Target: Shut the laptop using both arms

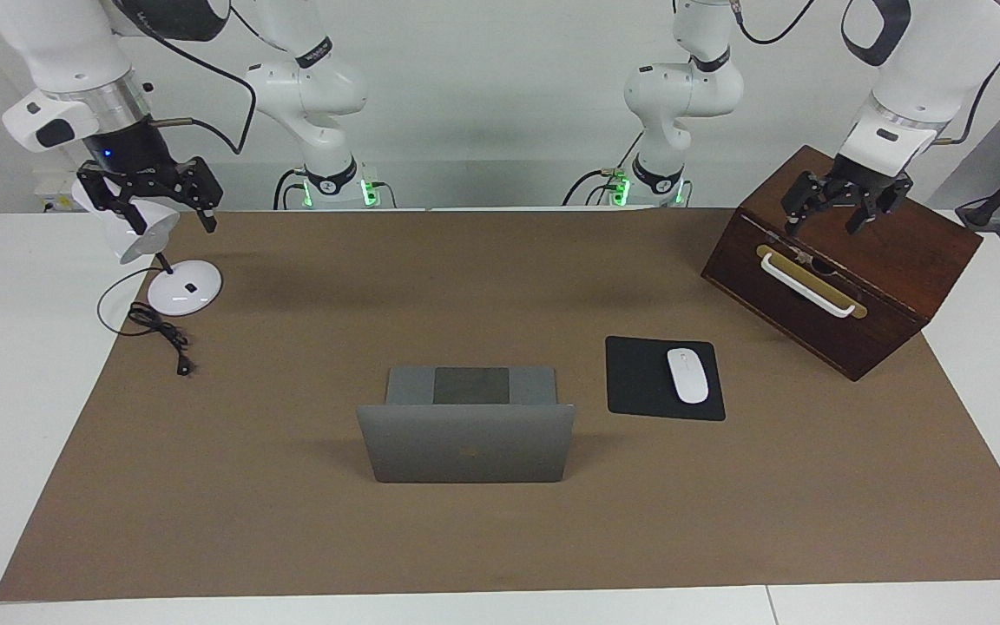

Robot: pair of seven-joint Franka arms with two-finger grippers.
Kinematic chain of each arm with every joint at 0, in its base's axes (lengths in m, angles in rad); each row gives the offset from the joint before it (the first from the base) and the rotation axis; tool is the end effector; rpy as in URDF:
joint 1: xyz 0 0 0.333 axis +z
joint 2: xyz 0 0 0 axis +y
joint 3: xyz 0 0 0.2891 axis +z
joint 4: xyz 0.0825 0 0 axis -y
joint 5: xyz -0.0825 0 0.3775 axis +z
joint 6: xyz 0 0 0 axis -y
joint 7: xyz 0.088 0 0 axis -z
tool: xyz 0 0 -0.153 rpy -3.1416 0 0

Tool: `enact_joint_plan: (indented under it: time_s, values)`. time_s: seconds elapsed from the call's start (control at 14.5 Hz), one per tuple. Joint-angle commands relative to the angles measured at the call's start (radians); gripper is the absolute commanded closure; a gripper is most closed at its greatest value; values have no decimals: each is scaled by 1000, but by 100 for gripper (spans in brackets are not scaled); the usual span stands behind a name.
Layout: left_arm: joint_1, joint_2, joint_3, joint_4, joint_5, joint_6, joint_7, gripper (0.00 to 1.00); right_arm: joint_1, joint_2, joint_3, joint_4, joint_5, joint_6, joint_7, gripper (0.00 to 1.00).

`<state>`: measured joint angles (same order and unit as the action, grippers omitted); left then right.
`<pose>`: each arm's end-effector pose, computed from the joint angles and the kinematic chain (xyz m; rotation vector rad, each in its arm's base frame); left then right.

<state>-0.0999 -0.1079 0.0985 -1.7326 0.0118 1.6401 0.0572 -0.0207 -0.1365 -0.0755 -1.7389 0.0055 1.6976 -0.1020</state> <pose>0.5227 0.0029 0.5394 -3.1385 0.0939 -0.0233 0.5220 -0.0515 0.5570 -3.1317 -0.0087 -0.1503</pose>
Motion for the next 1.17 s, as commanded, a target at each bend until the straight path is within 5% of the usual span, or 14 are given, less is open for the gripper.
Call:
enact_joint_plan:
  time_s: [0.0, 1.1]
  values:
    - [-1, -4, 4, 13, -10, -11, -8, 0, -21, -9, 13, -2, -4, 17, -28, 0]
    - [-1, -6, 3, 8, -7, 6, -7, 0, -19, -9, 13, -8, -4, 45, -27, 0]
